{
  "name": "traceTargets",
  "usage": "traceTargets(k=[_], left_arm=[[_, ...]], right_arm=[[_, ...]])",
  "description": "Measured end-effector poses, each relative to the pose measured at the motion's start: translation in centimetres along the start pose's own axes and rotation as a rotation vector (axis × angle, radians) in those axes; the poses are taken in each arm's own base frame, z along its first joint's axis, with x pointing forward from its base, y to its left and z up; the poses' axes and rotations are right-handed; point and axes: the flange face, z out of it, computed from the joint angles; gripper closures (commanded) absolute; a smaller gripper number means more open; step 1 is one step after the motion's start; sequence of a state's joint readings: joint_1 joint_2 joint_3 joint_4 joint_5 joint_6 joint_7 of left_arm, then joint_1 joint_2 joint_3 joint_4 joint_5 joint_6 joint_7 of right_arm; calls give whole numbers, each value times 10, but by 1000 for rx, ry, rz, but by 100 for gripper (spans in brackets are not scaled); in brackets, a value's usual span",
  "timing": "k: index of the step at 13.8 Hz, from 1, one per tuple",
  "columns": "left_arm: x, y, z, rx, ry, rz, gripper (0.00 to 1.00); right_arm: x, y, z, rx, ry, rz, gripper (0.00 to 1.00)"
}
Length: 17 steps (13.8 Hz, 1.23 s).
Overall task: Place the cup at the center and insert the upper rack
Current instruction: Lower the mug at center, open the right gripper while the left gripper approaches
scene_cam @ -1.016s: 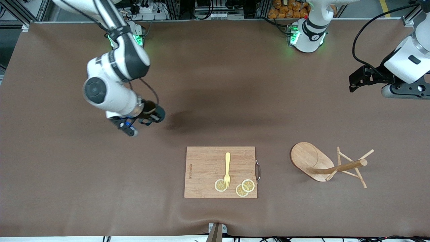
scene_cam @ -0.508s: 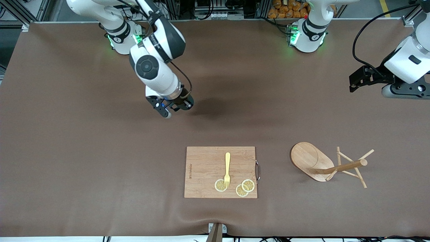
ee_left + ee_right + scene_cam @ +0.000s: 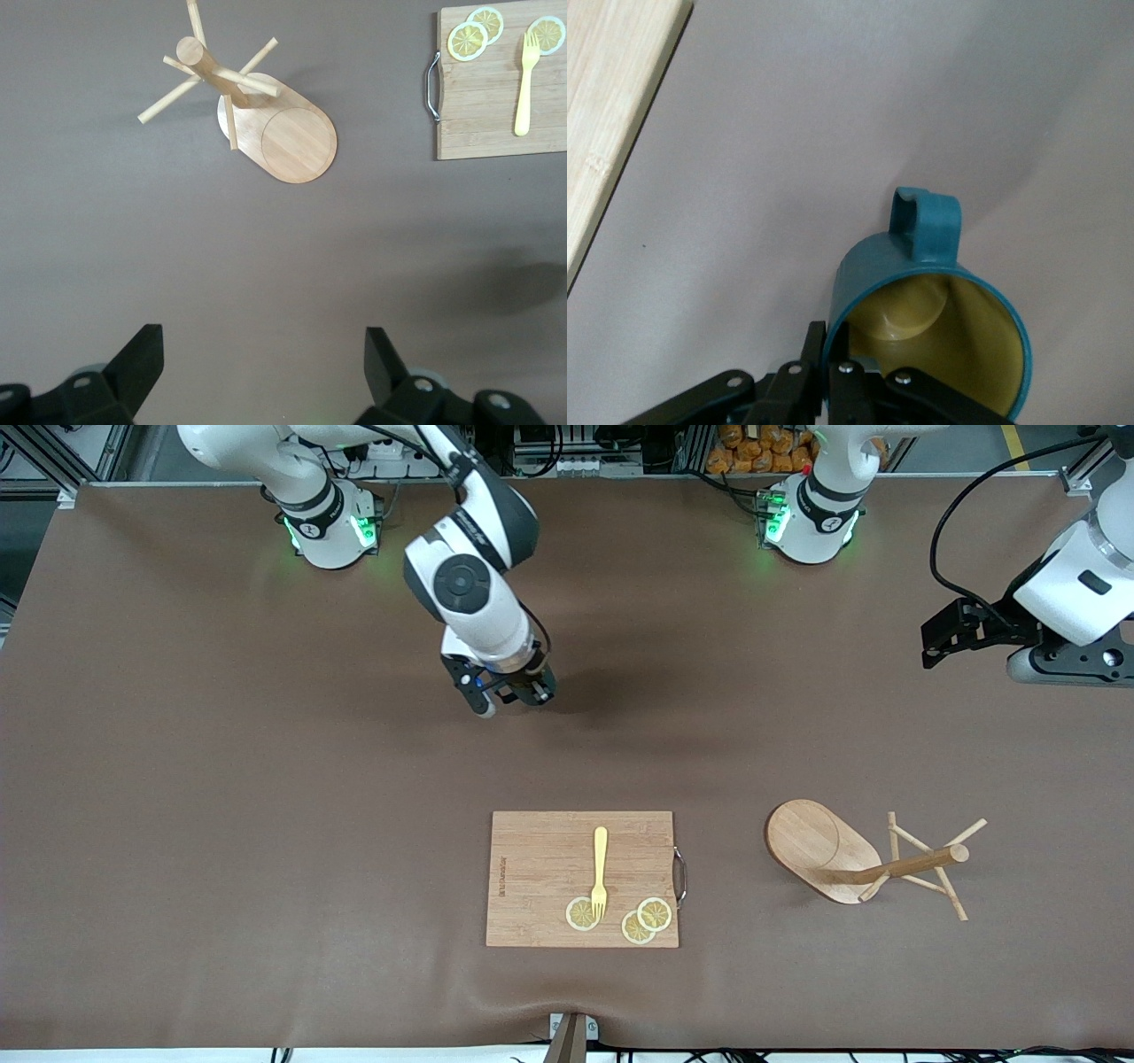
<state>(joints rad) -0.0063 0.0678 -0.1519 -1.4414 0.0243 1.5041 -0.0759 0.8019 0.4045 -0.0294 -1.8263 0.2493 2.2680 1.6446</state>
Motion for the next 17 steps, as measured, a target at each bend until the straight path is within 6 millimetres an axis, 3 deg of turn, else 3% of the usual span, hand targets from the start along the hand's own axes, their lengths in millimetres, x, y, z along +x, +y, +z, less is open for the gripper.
traceTargets(k=[4, 8, 17], left_arm=[[0, 0, 0, 0, 1, 0, 0], [0, 0, 0, 0, 1, 0, 0], [0, 2, 0, 0, 1, 3, 0]], right_arm=[[-38, -38, 35, 28, 44, 92, 100], [-63, -50, 64, 30, 61, 100, 100], [-74, -54, 66, 37, 65, 181, 100]])
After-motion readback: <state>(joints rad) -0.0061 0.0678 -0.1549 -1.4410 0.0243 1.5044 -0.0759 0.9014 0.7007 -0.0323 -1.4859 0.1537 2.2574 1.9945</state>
